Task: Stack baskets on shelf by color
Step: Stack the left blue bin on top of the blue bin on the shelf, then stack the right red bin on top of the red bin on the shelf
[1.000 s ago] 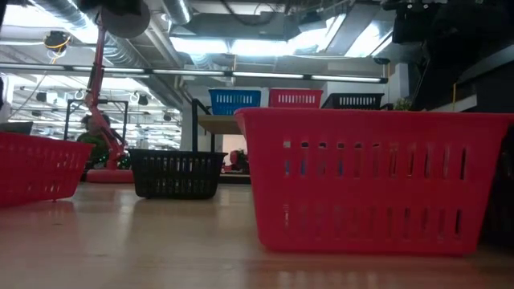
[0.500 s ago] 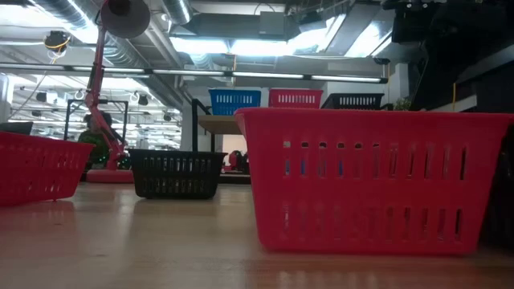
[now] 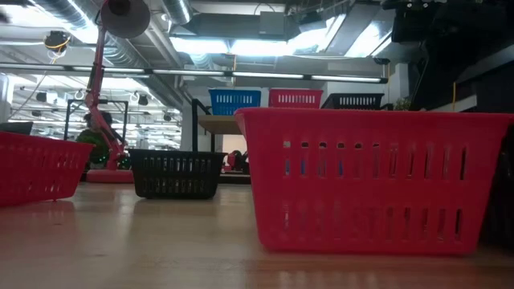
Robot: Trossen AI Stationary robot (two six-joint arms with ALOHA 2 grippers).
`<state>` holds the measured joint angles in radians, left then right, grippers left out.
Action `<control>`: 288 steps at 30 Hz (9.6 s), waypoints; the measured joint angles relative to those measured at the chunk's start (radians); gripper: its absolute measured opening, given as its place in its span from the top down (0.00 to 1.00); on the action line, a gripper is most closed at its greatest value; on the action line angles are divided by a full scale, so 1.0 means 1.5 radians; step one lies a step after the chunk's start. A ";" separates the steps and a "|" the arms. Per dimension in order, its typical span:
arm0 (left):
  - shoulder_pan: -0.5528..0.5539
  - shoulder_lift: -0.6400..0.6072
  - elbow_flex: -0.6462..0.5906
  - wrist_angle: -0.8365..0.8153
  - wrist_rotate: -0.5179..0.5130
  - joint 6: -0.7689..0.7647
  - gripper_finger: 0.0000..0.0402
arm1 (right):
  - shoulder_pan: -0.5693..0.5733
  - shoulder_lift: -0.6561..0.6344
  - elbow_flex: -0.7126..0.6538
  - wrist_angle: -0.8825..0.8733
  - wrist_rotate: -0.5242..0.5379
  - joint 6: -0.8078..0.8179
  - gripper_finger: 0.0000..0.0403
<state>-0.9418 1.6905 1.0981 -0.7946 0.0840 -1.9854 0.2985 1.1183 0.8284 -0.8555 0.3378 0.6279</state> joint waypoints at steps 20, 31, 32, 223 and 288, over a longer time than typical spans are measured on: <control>0.357 0.000 0.000 0.148 -0.302 0.430 0.75 | 0.000 0.000 0.000 0.000 0.001 -0.023 0.46; 0.324 -0.026 0.001 0.344 -0.153 0.617 0.75 | 0.000 0.000 0.000 -0.001 0.001 -0.023 0.46; 0.311 -0.026 0.001 0.347 -0.137 0.630 0.76 | 0.000 0.000 0.000 -0.001 0.001 -0.023 0.46; 0.894 0.030 0.527 -0.131 -0.165 1.650 1.00 | 0.000 0.000 0.000 0.050 0.060 -0.034 0.46; 0.825 0.061 0.512 -0.181 -0.306 1.579 0.77 | 0.000 0.000 0.000 0.073 0.059 -0.001 0.46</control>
<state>0.2950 1.7821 1.8660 -1.0666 -0.3756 0.3835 0.2985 1.1183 0.8280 -0.7467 0.4259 0.6266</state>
